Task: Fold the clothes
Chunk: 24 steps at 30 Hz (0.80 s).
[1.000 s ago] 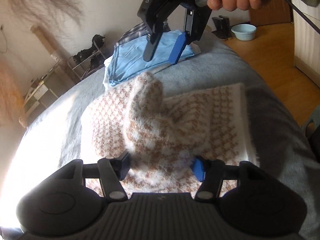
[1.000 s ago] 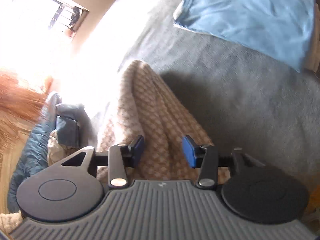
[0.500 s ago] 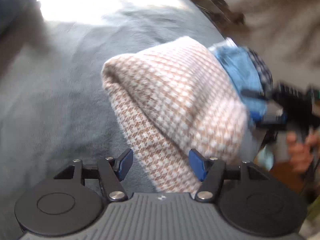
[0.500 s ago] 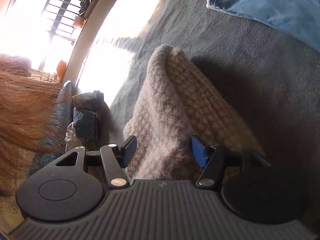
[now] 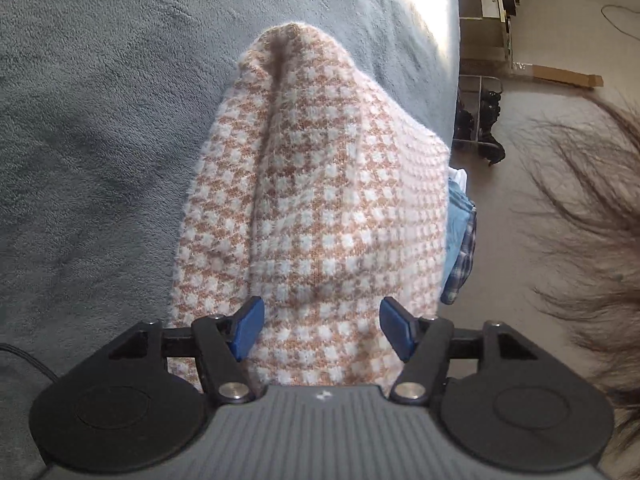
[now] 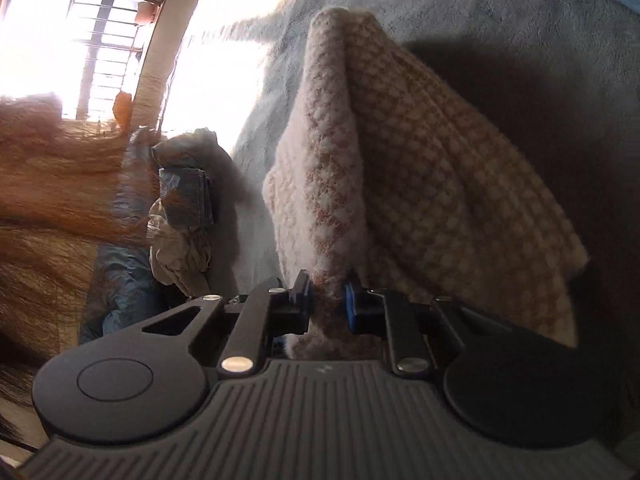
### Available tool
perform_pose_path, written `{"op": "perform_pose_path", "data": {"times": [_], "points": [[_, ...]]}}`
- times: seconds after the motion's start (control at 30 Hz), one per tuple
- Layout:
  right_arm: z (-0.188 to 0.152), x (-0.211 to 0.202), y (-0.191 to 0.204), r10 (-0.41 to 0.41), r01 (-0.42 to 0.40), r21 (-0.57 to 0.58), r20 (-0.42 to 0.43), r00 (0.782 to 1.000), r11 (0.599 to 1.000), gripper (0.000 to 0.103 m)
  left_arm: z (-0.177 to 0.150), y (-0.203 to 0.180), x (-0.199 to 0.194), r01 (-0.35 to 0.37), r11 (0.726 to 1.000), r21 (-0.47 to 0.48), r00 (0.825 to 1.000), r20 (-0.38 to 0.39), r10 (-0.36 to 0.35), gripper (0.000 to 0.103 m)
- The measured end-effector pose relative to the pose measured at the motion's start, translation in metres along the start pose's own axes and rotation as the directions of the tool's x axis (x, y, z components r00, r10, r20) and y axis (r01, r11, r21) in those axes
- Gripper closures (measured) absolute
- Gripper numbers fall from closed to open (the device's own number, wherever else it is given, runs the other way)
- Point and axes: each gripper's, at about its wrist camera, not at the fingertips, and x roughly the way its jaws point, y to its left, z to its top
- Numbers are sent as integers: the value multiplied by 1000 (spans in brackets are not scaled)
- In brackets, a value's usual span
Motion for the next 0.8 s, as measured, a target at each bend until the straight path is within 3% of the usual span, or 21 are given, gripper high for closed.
{"op": "perform_pose_path", "data": {"times": [0.07, 0.23, 0.33, 0.4, 0.5, 0.63, 0.8], "points": [[-9, 8, -9, -118, 118, -55, 6, 993, 991, 89, -2, -5, 5, -44, 998, 45, 999, -3, 44, 38], [-14, 13, -11, -193, 196, -130, 34, 981, 972, 86, -14, -24, 27, -158, 967, 202, 987, -6, 163, 37], [-11, 12, -6, -233, 237, -177, 46, 971, 955, 75, -26, -34, 34, -193, 944, 268, 981, 20, 195, 34], [-9, 10, -3, -254, 260, -204, 55, 966, 944, 62, -26, -35, 38, -205, 936, 285, 978, 29, 206, 34], [0, 1, -11, -200, 208, -157, 62, 978, 966, 47, -24, -29, 41, -196, 938, 285, 980, 21, 199, 33], [16, 15, -32, -131, 132, -55, 25, 991, 990, 37, -23, -25, 45, -181, 944, 277, 982, 6, 187, 30], [24, 41, -47, -75, 75, -15, -47, 996, 997, 22, -22, -21, 55, -169, 945, 280, 985, 5, 175, 28]]}}
